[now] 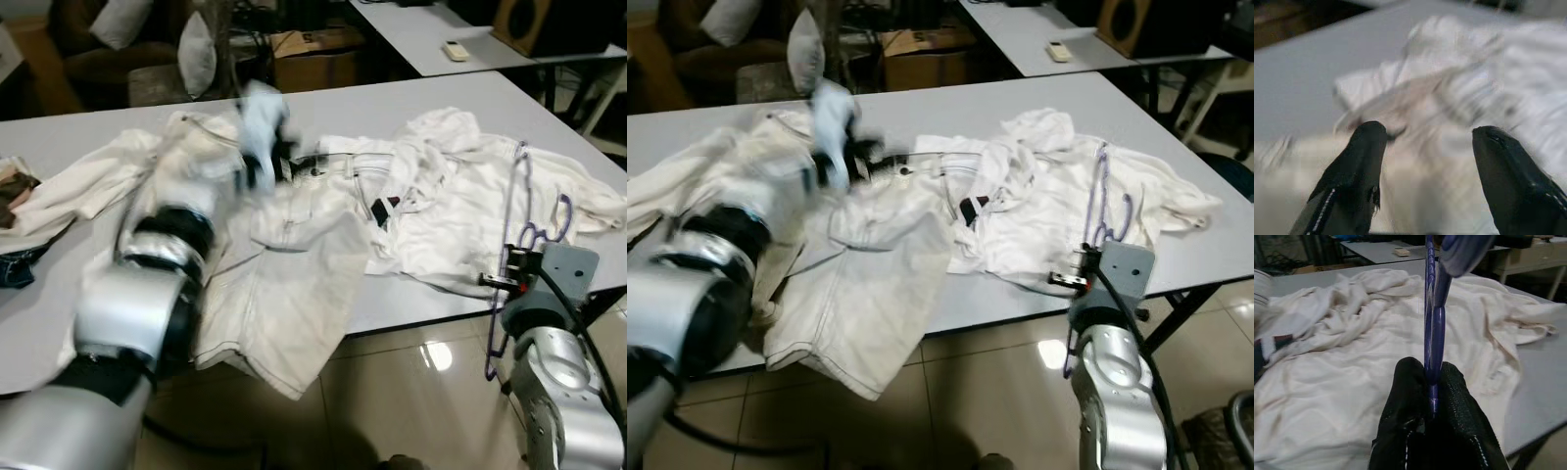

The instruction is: Hang hanger

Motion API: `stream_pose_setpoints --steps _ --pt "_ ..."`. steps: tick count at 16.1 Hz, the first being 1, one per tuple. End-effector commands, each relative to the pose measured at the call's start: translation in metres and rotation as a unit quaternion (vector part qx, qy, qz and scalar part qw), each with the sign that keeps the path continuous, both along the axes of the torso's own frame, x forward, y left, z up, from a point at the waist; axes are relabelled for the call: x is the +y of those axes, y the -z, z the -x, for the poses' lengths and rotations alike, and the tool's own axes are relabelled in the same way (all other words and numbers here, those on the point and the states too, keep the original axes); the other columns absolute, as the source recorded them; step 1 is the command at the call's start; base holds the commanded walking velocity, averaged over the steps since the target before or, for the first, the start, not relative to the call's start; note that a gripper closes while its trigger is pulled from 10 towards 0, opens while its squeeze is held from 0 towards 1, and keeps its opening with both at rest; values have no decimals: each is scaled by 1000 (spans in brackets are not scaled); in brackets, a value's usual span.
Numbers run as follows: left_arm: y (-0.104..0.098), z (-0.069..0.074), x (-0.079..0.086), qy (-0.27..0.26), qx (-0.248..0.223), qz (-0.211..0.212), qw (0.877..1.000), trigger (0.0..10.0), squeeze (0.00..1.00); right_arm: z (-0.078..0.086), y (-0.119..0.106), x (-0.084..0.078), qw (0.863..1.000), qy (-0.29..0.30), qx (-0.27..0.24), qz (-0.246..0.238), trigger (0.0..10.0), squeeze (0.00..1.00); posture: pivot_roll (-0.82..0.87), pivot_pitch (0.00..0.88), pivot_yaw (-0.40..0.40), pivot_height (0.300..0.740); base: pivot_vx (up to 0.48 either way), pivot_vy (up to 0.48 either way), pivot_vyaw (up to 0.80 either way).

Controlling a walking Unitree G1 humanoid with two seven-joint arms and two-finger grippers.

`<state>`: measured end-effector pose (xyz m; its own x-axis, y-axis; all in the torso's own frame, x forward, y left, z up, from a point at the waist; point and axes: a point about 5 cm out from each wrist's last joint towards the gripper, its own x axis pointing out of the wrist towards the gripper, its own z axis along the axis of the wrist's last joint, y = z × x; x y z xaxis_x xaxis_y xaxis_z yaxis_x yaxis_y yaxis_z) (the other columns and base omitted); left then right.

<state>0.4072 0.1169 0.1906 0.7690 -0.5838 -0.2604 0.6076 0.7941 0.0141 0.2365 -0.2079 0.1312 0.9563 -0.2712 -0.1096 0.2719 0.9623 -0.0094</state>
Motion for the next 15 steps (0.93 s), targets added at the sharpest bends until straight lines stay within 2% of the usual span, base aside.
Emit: stream_pose_setpoints --steps 1,3,4,5,6,7,8,9,10,11,12,15 --pt "6 -1 8 -40 -5 -44 998 10000 0 4 -2 0 1000 5 -2 -4 10000 0 -237 8 102 740 0 0 0" --pt "38 7 16 -78 22 -119 990 10000 0 10 -1 -3 1000 15 0 -2 10000 0 -261 21 122 740 0 0 0" --pt "47 10 18 -82 32 -134 987 10000 0 12 -1 -4 1000 18 1 -1 10000 0 -263 23 123 740 0 0 0" --pt "53 12 17 -76 49 -127 988 10000 0 13 -1 -4 1000 21 1 -1 10000 0 -267 27 124 740 0 0 0" --pt "62 17 11 -67 84 -81 991 10000 0 15 -1 -5 1000 23 3 -1 10000 0 -271 30 127 740 0 0 0" --pt "65 19 9 -66 96 -61 991 10000 0 16 -1 -5 1000 23 3 -1 10000 0 -279 34 129 740 0 0 0" --pt "68 21 4 -65 115 -18 991 10000 0 17 -2 -5 1000 24 4 0 10000 0 -285 38 131 740 0 0 0" --pt "71 23 3 -60 122 -7 991 10000 0 19 -1 -5 1000 24 7 1 10000 0 -287 40 130 740 0 0 0" --pt "75 25 5 -58 122 -16 991 10000 0 20 0 -4 1000 22 11 1 10000 0 -287 42 127 740 0 0 0" --pt "80 27 7 -57 120 -31 991 6706 0 21 1 -4 1000 19 16 2 10000 0 -283 42 122 740 0 0 0" --pt "82 28 8 -57 116 -42 991 0 0 21 1 -4 1000 17 17 1 10000 0 -281 41 120 740 0 0 0" --pt "92 34 10 -36 100 -95 990 0 0 16 1 -1 1000 6 19 1 10000 0 -272 38 108 740 0 0 0"
